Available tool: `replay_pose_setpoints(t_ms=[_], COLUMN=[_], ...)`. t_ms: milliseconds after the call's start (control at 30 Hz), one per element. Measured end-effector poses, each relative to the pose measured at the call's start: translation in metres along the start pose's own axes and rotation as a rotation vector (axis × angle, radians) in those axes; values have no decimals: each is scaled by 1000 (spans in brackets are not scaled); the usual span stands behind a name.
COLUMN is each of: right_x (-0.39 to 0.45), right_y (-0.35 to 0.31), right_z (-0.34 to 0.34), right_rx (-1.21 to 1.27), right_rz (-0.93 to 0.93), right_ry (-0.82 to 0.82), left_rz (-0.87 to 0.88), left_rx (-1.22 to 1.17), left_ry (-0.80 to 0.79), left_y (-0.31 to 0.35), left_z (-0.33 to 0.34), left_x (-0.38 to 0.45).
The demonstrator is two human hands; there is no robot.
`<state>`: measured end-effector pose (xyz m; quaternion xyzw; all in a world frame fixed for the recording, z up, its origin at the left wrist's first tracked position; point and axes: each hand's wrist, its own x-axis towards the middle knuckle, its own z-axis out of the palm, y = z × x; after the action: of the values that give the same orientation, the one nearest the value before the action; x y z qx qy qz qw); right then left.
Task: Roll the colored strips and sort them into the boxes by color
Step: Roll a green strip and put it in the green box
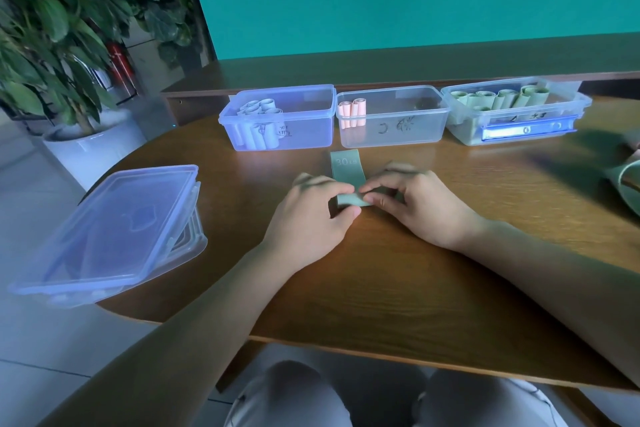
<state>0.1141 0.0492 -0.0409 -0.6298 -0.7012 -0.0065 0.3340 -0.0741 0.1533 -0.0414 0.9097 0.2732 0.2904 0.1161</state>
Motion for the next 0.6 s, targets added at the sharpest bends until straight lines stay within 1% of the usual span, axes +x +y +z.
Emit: replay_pose_setpoints(t_ms=[67,200,333,467,600], right_x=[2,8,12,14,17], right_y=[2,6,10,11,18], right_z=[0,1,1,3,5], right_rx=[14,-1,-13,-12,-2], right_rz=[12,1,4,-11,4], right_ry=[3,-7,-7,46,25], left_rz=[25,58,51,18,5], left_rx=[22,-6,3,12,24], left_ry=[10,103,88,45,21], left_y=[0,-3,-6,-11,-15], left_z=[0,-1,2,6,8], left_x=[2,5,10,17,23])
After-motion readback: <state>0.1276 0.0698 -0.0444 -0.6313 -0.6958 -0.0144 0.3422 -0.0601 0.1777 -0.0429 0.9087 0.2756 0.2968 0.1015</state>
